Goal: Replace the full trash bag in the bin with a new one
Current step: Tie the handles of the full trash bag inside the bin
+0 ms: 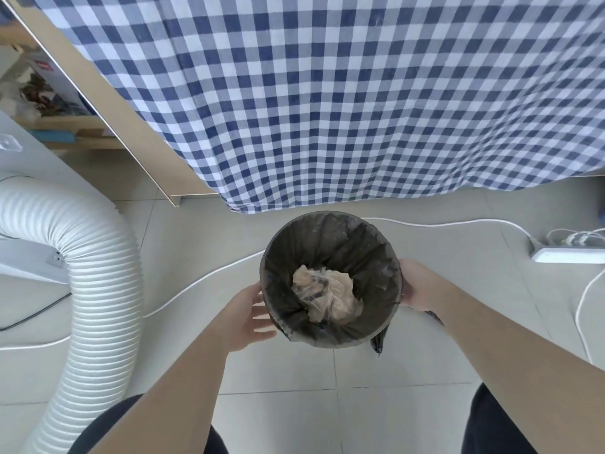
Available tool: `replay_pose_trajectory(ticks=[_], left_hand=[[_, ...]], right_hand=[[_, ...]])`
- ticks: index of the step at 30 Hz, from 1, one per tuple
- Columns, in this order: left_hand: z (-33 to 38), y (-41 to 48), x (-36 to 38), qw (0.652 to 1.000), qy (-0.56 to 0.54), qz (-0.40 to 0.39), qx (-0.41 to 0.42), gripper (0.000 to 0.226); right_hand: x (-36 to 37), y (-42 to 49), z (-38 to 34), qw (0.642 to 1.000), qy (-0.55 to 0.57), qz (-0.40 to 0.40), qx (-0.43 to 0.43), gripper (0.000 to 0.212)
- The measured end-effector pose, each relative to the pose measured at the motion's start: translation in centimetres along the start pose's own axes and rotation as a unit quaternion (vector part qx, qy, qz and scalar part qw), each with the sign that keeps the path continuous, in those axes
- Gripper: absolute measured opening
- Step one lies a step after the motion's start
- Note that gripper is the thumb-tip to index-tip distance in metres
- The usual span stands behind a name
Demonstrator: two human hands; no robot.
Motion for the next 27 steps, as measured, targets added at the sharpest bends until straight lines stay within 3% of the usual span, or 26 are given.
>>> replay_pose_trajectory(ticks=[2,6,12,15,19,25,27], left_hand=[[0.9,-0.4,-0.1,0.999,-0.014,0.026,0.034,0.017],[3.1,-1.4,-1.1,0.992,-0.029,0.083,0.087,0.004],[7.2,-3.6,-1.4,0.972,0.053,0.138,0.18,0.014],[8.7,-4.8,-2.0,0.943,0.124,0.202,0.233,0.01],[10.2,-6.7,-1.4,0.902,0.184,0.247,0.302,0.006],[10.0,-5.4,-0.2,0.93,0.132,0.212,0.27,0.016],[10.1,-5.3,0.0,0.936,0.114,0.209,0.26,0.019]], right_hand=[[-0.5,-0.5,-0.2,1.0,-0.023,0.02,0.001,0.019],[-0.7,-2.3,-1.7,0.999,-0.014,0.028,-0.015,0.021],[-1.1,-4.4,-4.8,0.996,-0.04,0.036,-0.078,0.016],[-1.3,-5.0,-6.3,0.981,-0.137,0.066,-0.119,0.008],[-1.2,-6.3,-7.9,0.953,-0.238,0.095,-0.161,0.014],[-0.1,-7.6,-9.9,0.924,-0.276,0.102,-0.242,0.018],[0.0,-7.6,-9.9,0.93,-0.26,0.094,-0.243,0.02]])
Point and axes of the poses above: each hand's wrist, its own y-axis towards the middle knuckle, its own x-axis out of the palm, z = x × y, the point moved 10 cm from there along y, towards the middle knuckle, and after that the axes turned 1 degree about -y, right-handed, at the moved point
